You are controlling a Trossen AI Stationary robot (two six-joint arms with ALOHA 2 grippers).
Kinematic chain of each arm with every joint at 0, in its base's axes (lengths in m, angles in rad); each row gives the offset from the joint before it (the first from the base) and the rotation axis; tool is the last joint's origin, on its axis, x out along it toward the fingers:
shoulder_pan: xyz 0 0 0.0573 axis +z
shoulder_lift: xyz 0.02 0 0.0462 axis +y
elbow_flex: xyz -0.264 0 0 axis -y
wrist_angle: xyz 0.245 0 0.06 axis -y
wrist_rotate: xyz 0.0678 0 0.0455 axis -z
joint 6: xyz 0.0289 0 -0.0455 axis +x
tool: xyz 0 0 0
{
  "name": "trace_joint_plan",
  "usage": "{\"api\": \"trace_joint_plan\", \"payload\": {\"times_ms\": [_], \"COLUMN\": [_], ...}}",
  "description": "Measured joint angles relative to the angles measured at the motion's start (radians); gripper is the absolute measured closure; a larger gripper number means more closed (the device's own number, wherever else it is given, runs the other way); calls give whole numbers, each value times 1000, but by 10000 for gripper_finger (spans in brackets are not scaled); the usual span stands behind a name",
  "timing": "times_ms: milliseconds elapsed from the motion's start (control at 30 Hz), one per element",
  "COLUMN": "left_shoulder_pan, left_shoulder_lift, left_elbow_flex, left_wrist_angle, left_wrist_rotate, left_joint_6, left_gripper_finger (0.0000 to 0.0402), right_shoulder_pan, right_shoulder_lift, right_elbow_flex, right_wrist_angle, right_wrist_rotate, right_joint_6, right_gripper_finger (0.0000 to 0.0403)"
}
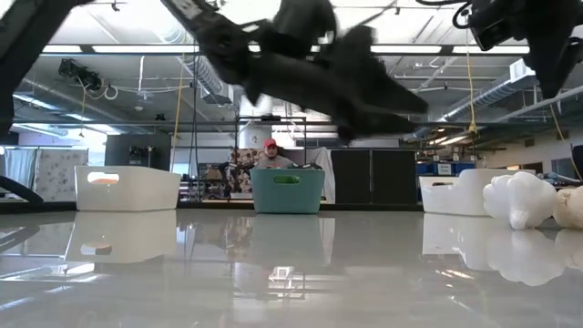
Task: Sort produce into baskets
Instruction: Put the top left white garlic into the right white bin
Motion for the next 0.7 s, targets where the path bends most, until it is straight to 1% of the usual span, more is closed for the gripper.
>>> {"api": "trace_joint_plan", "payload": {"times_ms": [100, 233, 300, 367, 467, 533, 700], "left_shoulder_pan": [-17, -31, -31, -31, -31, -34, -39], "left_shoulder_lift": [102, 213, 258, 296, 347, 378, 407], "left_elbow_flex": [114, 249, 308, 359, 419, 446, 456], "left_wrist_angle": [0, -6, -2, 2, -3, 0, -42], "left_wrist_rotate": [-7, -26, -28, 0, 50, 47, -79], "left_joint_6": [27, 80, 65, 23, -3, 1, 67], "left_gripper_finger": [140, 140, 139, 132, 108, 85, 31], "right_shoulder_pan": [25, 62, 83, 98, 117, 131, 167], "right_shoulder_lift": [-8, -16, -19, -26, -35, -41, -55], "right_elbow_flex": [0, 0, 0, 0, 0, 0, 0], "right_wrist_angle": [-11, -71, -96, -107, -108, -108, -109], "right_wrist_rotate": [-6, -3, 14, 17, 17, 16, 16], "right_joint_6": [-1, -3, -5, -10, -6, -2, 37], "right_gripper_finger": [160, 160, 160, 160, 160, 160, 160]}}
